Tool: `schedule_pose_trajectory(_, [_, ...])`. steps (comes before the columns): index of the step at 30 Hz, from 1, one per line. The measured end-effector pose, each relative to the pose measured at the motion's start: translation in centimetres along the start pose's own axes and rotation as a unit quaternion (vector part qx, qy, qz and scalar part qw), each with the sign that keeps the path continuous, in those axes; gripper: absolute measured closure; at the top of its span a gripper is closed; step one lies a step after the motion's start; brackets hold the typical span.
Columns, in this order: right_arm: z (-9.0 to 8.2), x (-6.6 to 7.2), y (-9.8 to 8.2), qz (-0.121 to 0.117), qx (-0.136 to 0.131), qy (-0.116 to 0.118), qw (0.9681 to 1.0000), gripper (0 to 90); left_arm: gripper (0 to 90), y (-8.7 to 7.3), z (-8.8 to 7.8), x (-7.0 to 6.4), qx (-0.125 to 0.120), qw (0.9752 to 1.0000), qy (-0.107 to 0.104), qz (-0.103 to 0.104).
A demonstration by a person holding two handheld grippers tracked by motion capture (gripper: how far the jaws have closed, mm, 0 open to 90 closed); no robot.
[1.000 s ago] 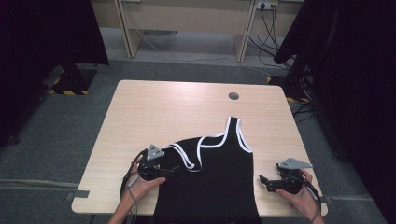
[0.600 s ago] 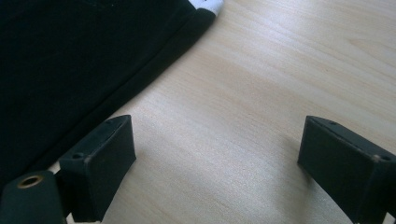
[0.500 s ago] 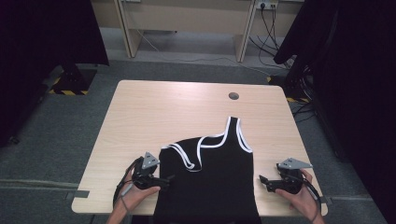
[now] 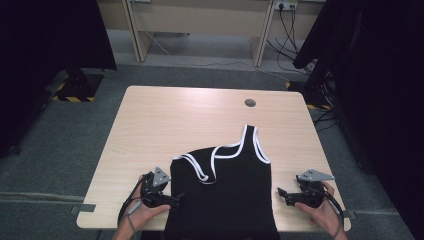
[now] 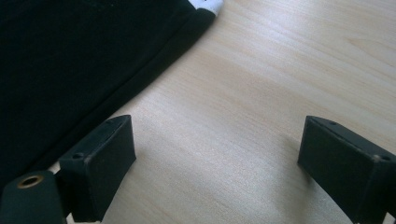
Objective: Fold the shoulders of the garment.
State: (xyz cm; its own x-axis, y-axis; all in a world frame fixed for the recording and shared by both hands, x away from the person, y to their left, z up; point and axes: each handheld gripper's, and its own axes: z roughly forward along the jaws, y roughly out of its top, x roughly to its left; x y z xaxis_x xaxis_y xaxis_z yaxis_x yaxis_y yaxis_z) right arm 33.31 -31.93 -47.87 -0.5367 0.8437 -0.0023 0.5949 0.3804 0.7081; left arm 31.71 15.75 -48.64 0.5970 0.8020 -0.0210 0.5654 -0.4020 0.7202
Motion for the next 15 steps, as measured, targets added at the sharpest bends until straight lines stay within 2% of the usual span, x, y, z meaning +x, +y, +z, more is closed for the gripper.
schedule_pose_trajectory(10, [0.2, -0.2, 0.3, 0.002, -0.009, 0.006, 0.9999, 13.9, 0.0, 0.0, 0.0, 0.0, 0.000, 1.0000, 0.000, 0.000])
schedule_pose_trajectory(15, [0.4, 0.0, 1.4, 0.001, -0.020, 0.015, 0.9997, 14.9, 0.0, 0.0, 0.0, 0.0, 0.000, 1.0000, 0.000, 0.000])
